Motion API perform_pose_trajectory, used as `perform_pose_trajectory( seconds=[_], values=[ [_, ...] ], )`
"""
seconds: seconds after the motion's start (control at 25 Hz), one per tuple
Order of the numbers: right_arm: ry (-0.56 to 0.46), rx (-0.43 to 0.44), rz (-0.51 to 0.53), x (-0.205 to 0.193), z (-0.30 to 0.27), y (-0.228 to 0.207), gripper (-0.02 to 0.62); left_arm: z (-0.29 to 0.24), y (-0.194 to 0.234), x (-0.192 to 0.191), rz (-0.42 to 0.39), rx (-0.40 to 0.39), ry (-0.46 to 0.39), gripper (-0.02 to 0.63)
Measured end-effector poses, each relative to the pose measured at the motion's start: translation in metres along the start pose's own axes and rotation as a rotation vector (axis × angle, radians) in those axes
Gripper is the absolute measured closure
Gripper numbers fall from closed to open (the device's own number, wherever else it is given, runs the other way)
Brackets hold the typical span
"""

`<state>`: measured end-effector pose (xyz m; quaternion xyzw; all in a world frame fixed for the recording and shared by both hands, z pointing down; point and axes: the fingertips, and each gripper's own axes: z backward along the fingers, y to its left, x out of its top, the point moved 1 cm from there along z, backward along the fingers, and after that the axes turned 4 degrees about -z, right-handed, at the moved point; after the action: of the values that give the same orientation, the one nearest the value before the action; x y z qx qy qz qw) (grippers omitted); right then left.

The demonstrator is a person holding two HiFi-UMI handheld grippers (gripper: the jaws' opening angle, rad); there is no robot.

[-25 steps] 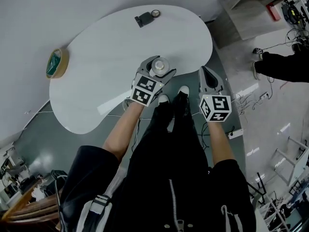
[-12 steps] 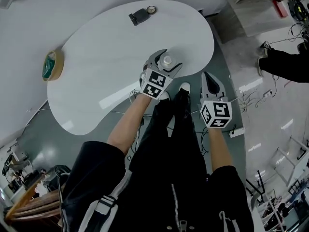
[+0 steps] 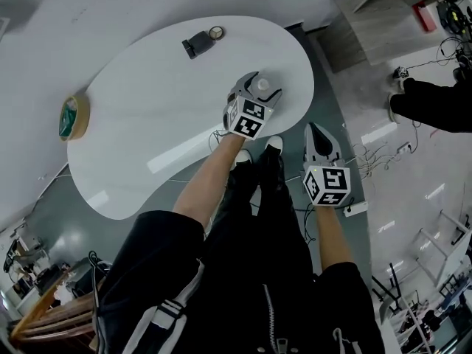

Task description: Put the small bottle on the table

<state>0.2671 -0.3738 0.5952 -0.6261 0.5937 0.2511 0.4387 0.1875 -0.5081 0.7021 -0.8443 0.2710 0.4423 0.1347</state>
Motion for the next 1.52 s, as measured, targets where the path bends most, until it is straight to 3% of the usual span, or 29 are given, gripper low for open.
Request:
perform_pose_trajectory(
  seconds=[0.52,0.92,1.04,1.2,1.36,1.52],
  values=[
    [0.028,0.006,-0.002,0.018,-0.024,-0.036,0.592,-0.042,0.019,-0.005,0.021,0.036,0.056,0.262],
    [0.032,0.013,0.002,0.020,-0.030,-0.037,0.592,-0.047,0.021,-0.009,-0.007,0.036,0.027,0.256],
    [0.023,0.009,0.011,0.021,-0.026,-0.034,0.592,-0.041,0.020,-0.008,0.000,0.033,0.023,0.201],
    [0.004,0.012,0.021,0.025,-0.022,-0.024,0.592,-0.017,0.023,-0.002,0.025,0.051,-0.017,0.196],
    [-0.020,0.030,0.043,0.032,-0.018,-0.003,0.592,0.021,0.023,0.001,0.022,0.057,-0.053,0.250],
    [-0.056,0.084,0.080,0.047,-0.026,0.030,0.592,0.074,0.041,0.007,0.034,0.104,-0.083,0.348]
  ],
)
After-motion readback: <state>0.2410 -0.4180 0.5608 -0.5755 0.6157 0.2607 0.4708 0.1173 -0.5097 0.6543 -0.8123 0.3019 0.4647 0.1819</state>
